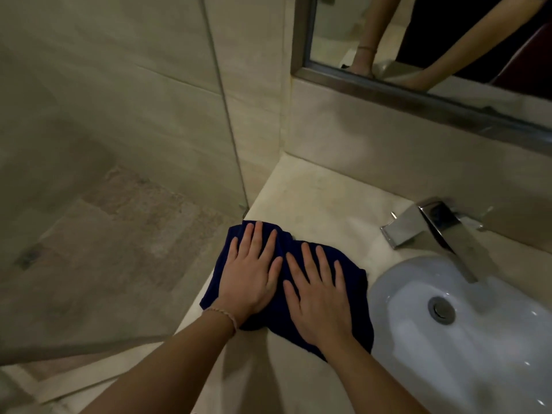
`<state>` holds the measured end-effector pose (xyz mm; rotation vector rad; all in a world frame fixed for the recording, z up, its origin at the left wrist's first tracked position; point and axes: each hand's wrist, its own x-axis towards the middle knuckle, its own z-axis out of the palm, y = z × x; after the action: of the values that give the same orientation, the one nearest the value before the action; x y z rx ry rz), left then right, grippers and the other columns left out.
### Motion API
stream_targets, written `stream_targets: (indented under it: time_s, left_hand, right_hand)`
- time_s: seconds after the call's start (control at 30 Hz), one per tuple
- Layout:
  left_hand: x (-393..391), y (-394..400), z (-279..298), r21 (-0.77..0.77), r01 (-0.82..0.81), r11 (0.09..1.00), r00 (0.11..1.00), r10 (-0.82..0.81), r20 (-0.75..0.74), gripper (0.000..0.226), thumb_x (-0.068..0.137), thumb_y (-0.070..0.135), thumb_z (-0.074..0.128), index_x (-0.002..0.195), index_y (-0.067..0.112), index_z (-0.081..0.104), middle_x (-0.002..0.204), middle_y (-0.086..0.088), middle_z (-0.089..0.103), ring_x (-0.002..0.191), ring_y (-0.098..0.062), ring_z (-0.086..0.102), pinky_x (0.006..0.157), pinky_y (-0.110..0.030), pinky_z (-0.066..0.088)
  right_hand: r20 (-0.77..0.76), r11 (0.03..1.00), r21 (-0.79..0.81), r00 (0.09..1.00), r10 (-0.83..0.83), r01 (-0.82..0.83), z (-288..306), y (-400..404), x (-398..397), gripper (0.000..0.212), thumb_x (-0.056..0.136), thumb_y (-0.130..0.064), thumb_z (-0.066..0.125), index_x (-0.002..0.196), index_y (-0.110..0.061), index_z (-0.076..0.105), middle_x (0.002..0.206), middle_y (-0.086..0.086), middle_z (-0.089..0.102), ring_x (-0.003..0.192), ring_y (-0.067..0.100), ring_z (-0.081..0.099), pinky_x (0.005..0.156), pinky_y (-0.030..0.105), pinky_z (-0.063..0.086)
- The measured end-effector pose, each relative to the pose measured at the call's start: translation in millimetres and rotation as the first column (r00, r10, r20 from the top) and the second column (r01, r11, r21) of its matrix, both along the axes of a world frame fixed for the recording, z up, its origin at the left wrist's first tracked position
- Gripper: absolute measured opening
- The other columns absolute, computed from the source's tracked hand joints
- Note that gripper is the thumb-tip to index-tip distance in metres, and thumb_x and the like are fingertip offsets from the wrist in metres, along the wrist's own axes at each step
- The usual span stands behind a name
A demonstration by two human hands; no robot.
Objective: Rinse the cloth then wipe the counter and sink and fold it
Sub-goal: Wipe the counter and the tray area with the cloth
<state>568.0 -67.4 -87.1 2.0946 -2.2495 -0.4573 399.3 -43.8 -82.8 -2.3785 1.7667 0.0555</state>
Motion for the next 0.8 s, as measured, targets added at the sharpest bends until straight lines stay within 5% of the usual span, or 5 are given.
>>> stream_targets:
  time_s: [0.2, 0.8]
  left_hand:
    - [-7.4, -51.2, 1.5, 0.008, 0.043, 0.999, 0.999, -0.042, -0.026, 0.069, 0.098, 0.058, -0.007, 0.161, 0.032, -0.008, 0.168, 0.001, -0.020, 0.153, -0.017, -0.025, 0.123, -0.039, -0.015]
    - [-35.3, -187.6, -0.4, -0.034, 0.045, 0.998, 0.998, -0.047, -0.038, 0.064, 0.105, 0.057, 0.013, 0.163, 0.032, 0.007, 0.171, -0.001, -0.007, 0.157, -0.018, -0.012, 0.127, -0.045, -0.001]
  right_hand:
    - [0.019, 0.998, -0.009, 0.998, -0.065, 0.065, -0.6, -45.0, -8.7, 0.063, 0.104, -0.055, 0.003, 0.158, -0.031, 0.024, 0.167, 0.001, 0.017, 0.155, 0.026, 0.014, 0.121, 0.054, 0.015]
    - [-0.006, 0.976, -0.055, 0.977, -0.211, 0.210, -1.2, -178.7, -26.1, 0.058, 0.104, -0.052, 0.012, 0.159, -0.036, 0.015, 0.169, 0.000, 0.011, 0.154, 0.025, 0.008, 0.123, 0.054, 0.009]
